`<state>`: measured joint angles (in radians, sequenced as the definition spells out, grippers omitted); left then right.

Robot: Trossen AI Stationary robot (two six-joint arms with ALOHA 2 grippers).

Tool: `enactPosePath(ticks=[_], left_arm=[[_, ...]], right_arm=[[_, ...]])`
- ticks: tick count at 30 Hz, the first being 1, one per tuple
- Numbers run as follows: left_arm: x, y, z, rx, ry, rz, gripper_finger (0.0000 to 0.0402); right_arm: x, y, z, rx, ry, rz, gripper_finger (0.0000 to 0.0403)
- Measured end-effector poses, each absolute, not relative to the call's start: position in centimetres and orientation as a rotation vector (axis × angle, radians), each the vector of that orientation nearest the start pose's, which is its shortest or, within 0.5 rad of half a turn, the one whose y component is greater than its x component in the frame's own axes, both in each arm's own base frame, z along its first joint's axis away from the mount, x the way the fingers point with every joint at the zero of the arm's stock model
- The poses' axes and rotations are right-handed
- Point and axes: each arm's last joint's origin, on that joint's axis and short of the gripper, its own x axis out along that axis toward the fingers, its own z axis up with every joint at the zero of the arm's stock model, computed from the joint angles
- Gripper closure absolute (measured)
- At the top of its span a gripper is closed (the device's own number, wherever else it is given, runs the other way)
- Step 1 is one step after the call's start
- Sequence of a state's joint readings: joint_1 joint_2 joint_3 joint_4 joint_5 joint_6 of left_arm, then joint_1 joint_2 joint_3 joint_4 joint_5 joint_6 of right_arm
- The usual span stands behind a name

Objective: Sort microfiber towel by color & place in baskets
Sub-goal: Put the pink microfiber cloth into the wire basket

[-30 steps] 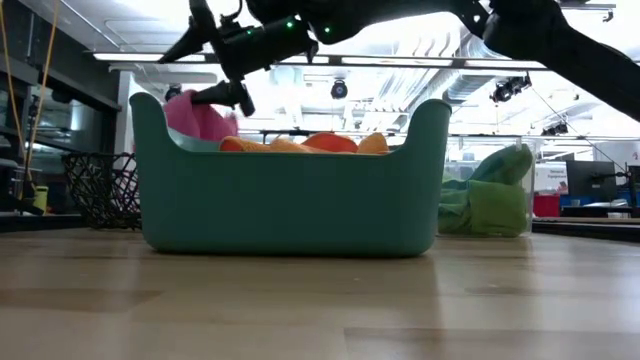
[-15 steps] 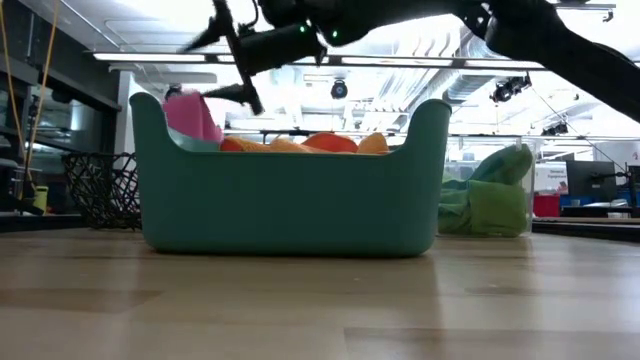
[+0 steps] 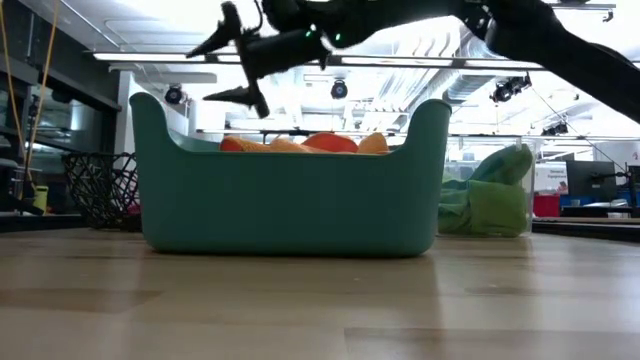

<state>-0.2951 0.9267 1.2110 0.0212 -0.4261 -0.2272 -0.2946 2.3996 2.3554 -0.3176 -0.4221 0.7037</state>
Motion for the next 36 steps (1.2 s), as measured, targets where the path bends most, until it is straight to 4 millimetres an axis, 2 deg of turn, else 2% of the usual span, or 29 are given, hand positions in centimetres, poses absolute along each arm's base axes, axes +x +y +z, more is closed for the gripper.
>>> enactPosePath(ticks=[4, 8, 11, 14, 17, 20, 22, 24, 27, 30, 33, 36], left_arm=[[17.5, -4.2, 46.3, -0.355, -0.248, 0.036, 0.0245], [18.7, -4.7, 45.4, -0.389, -0.177, 0.020, 0.0245], [20.2, -5.1, 44.5, -0.437, -0.124, 0.026, 0.0245], [22.7, -5.6, 42.9, -0.457, -0.035, 0.030, 0.0245], [26.1, -5.8, 40.6, -0.480, 0.217, -0.046, 0.0245], [29.1, -5.8, 37.6, -0.536, 0.615, -0.132, 0.0245], [30.1, -6.1, 35.6, -0.577, 0.898, -0.195, 0.0245], [30.6, -6.9, 33.7, -0.598, 1.147, -0.243, 0.0245], [30.3, -8.7, 30.4, -0.564, 1.477, -0.257, 0.0245], [29.8, -10.6, 27.4, -0.486, 1.735, -0.251, 0.0245], [29.7, -12.6, 24.9, -0.372, 1.888, -0.285, 0.0245], [30.0, -14.4, 22.7, -0.321, 1.949, -0.294, 0.0245]], right_arm=[[50.3, -15.5, 31.9, 0.705, 0.481, -0.026, 0.0077], [45.5, -16.1, 35.8, 0.493, 0.604, -0.196, 0.0077], [41.8, -14.7, 38.7, 0.329, 0.723, -0.306, 0.0077], [38.3, -13.0, 41.6, 0.217, 0.786, -0.407, 0.0077], [34.6, -11.3, 44.7, 0.157, 0.779, -0.499, 0.0077], [31.3, -9.7, 47.0, 0.144, 0.768, -0.568, 0.0077], [29.6, -8.8, 47.9, 0.153, 0.769, -0.602, 0.0077], [27.9, -8.1, 48.6, 0.161, 0.772, -0.637, 0.0077], [25.8, -7.2, 49.4, 0.168, 0.777, -0.682, 0.0077], [24.9, -6.6, 49.6, 0.171, 0.790, -0.710, 0.0077], [24.7, -6.2, 49.7, 0.170, 0.791, -0.702, 0.0077], [24.8, -6.1, 49.6, 0.159, 0.797, -0.693, 0.0077]])
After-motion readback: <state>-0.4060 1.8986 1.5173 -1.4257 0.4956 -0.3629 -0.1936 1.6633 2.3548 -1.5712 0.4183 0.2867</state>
